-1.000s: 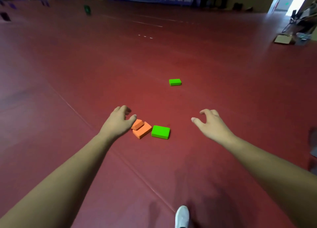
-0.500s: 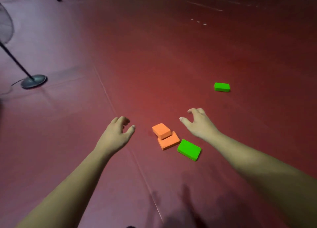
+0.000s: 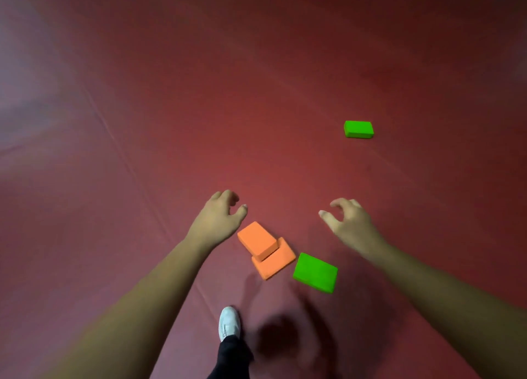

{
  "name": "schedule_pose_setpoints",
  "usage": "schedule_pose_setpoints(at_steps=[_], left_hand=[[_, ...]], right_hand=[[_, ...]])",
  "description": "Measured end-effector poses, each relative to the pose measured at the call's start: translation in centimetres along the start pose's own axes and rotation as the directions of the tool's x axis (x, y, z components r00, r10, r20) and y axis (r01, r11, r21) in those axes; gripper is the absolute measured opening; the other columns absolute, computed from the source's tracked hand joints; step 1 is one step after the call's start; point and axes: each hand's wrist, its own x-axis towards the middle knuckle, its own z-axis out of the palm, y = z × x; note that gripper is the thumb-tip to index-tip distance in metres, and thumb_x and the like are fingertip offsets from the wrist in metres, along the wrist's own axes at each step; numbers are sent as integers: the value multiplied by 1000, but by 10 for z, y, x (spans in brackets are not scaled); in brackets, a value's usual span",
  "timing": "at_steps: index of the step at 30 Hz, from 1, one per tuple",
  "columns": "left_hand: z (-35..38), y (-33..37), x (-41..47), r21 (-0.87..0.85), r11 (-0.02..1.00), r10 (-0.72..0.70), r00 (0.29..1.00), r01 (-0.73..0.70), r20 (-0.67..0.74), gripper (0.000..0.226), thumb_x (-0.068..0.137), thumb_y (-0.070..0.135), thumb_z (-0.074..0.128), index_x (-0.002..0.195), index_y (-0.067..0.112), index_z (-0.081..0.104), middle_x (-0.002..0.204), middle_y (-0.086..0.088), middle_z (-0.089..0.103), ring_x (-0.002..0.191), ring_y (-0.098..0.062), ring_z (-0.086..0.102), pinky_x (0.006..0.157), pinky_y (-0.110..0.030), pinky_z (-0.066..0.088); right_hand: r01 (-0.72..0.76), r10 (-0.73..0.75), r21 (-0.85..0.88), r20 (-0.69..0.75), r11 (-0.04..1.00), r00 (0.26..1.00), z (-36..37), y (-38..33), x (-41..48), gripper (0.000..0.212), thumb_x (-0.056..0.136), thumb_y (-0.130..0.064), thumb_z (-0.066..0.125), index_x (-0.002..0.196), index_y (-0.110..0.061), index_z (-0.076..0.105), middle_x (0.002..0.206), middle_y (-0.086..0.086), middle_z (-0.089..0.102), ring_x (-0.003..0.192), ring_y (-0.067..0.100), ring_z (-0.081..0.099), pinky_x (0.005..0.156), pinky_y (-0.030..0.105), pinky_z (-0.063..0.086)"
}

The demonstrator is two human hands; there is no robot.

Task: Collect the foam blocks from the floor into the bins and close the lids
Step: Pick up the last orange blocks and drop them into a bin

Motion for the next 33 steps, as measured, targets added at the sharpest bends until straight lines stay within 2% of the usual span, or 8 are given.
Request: schedule_pose_setpoints(at_steps=[5, 11, 16, 21, 24, 27, 29, 33], left_hand=[[46, -4, 133, -76, 995, -52, 997, 57, 62, 12, 90, 19, 58, 91, 7, 63, 92, -8, 63, 88, -26, 56, 71, -30, 35], [183, -67, 227, -82, 960, -242, 939, 269, 247, 14, 91, 17, 55, 94, 7, 64, 89, -11, 66, 87, -30, 59, 70, -30, 38], [319, -168, 278, -52, 869, -460, 843, 492, 278, 18, 94, 23, 52, 99, 8, 60, 92, -7, 62, 88, -28, 55, 69, -29, 36], [473, -266, 312, -44, 683, -675, 654, 729, 342, 39, 94, 39, 51, 112, 5, 53, 109, -13, 60, 94, -32, 55, 73, -33, 39], [550, -324, 323, -180, 409, -826, 447, 894, 343, 70, 87, 56, 59, 130, 2, 47, 126, -16, 57, 113, -36, 57, 94, -41, 49], [602, -373, 318, -284, 170, -879, 276, 944, 389, 83, 79, 66, 64, 136, 9, 47, 130, -7, 56, 115, -31, 56, 87, -40, 44], [625, -398, 314, -362, 92, -868, 253, 928, 428, 71, 78, 62, 68, 129, 14, 54, 116, -1, 59, 101, -25, 58, 82, -35, 43], [644, -425, 317, -489, 22, -828, 290, 872, 479, 68, 66, 57, 81, 119, 19, 61, 103, 1, 70, 85, -18, 68, 75, -31, 54]], right_hand=[[-135, 138, -65, 41, 989, 990, 27, 25, 90, 38, 90, -32, 69, 114, -4, 64, 117, 18, 62, 116, 31, 55, 98, 29, 35], [-267, 274, -63, 173, 962, 946, 133, 95, 200, 41, 92, -31, 65, 116, 3, 63, 118, 24, 64, 115, 34, 56, 95, 32, 37], [-252, 271, -102, 295, 962, 916, 254, 178, 303, 27, 91, -31, 61, 80, -7, 60, 81, 15, 59, 82, 25, 56, 80, 38, 41], [-206, 262, -181, 393, 962, 881, 384, 285, 383, 27, 94, -36, 56, 91, -9, 58, 91, 14, 57, 86, 27, 53, 77, 36, 38], [-244, 305, -203, 378, 948, 874, 455, 341, 406, 33, 93, -37, 56, 85, -6, 60, 89, 19, 62, 86, 32, 57, 70, 35, 34], [-320, 391, -231, 409, 919, 825, 511, 397, 410, 36, 94, -39, 54, 88, -4, 65, 101, 24, 67, 99, 36, 62, 74, 37, 40], [-351, 430, -253, 428, 902, 795, 539, 427, 406, 40, 93, -41, 53, 88, -3, 65, 104, 26, 66, 103, 37, 62, 76, 37, 42], [-424, 484, -234, 431, 875, 761, 573, 460, 391, 56, 95, -41, 58, 130, 3, 55, 131, 25, 57, 125, 36, 51, 98, 34, 37]])
